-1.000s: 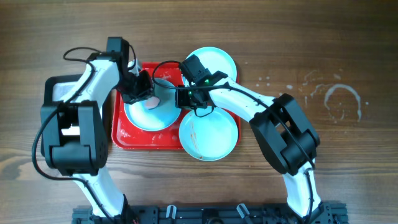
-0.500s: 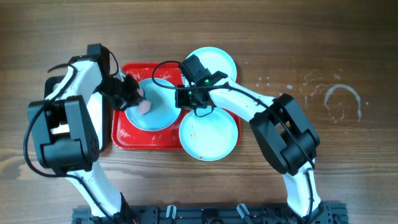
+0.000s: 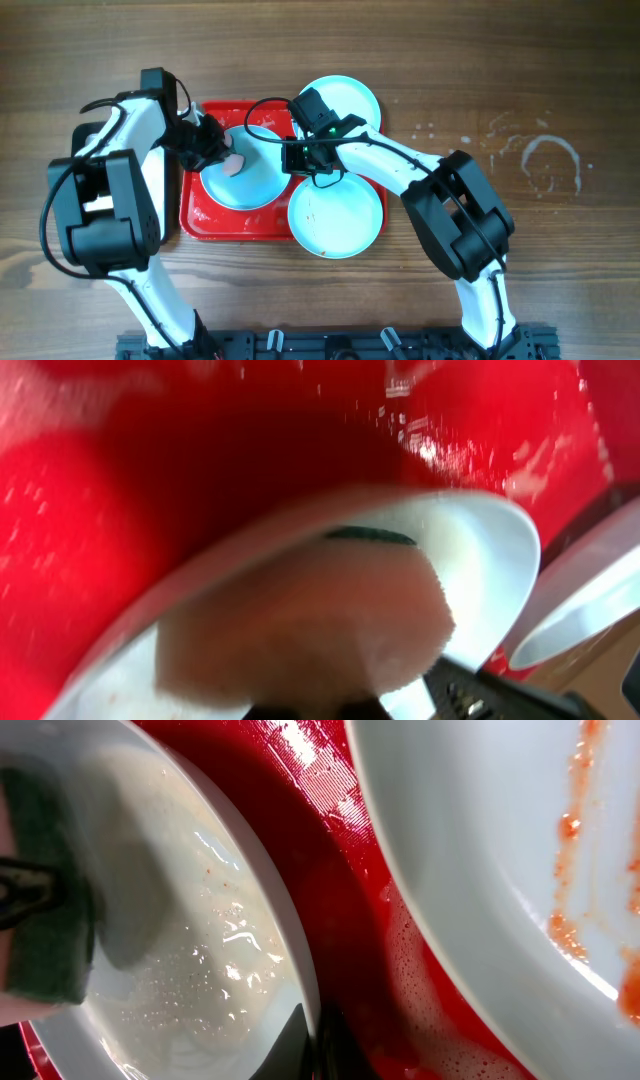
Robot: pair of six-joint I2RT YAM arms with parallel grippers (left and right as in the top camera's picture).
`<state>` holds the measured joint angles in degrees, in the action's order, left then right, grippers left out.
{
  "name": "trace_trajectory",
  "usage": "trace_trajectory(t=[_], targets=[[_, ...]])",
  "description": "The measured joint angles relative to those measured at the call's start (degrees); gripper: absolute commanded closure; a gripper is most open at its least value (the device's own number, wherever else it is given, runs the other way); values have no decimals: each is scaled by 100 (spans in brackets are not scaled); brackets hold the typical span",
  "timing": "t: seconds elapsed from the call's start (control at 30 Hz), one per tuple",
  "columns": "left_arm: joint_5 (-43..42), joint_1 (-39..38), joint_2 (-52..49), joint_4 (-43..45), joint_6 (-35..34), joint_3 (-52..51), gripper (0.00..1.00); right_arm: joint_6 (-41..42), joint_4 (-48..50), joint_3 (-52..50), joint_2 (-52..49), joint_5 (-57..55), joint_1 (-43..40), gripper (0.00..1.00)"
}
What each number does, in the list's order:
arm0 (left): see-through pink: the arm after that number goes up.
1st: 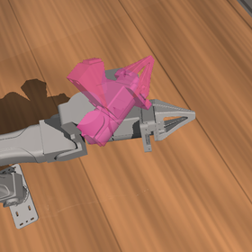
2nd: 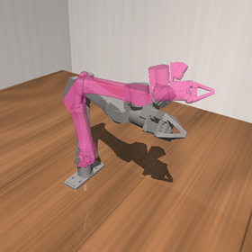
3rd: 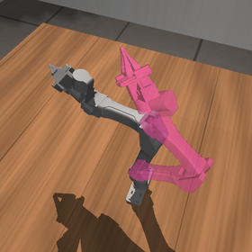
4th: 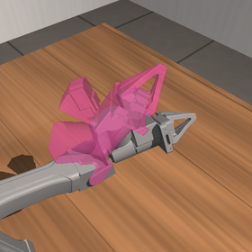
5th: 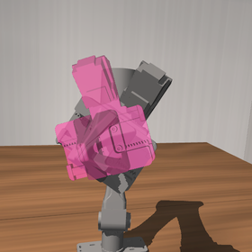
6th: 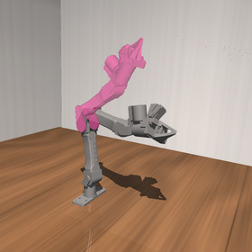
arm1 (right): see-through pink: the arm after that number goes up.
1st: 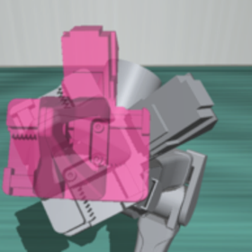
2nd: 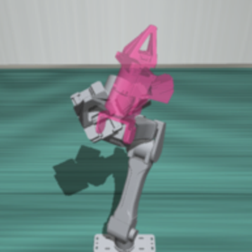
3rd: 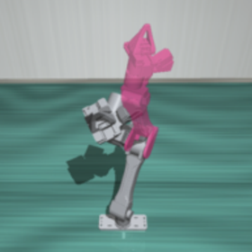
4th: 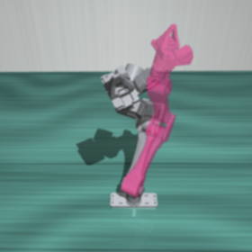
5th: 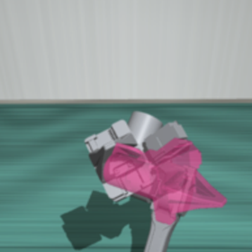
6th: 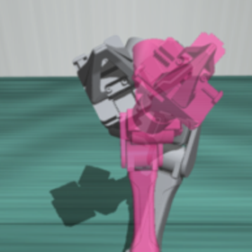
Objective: Clean dirty plates on tray and stack at the side
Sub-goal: 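Scrub the plate's lower edge with the sponge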
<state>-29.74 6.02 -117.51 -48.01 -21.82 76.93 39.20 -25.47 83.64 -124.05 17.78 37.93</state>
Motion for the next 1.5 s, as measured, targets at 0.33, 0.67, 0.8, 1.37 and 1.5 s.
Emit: trace_trajectory(t=[0.33, 0.67, 0.8, 1.37, 1.5], targets=[[48, -822, -74, 433, -103, 50, 96, 0, -7, 0, 0, -20, -7, 96], [-188, -807, -122, 531, -105, 50, 96, 0, 7, 0, 0, -24, -7, 96], [-284, -63, -144, 55, -103, 57, 96, 0, 17, 0, 0, -24, -7, 96], [179, 0, -249, -2229, 1036, 63, 96, -24, 35, -2, 0, -24, 0, 96], [262, -72, -249, -2194, 1088, 74, 96, -26, 33, -2, 0, -24, 0, 96]])
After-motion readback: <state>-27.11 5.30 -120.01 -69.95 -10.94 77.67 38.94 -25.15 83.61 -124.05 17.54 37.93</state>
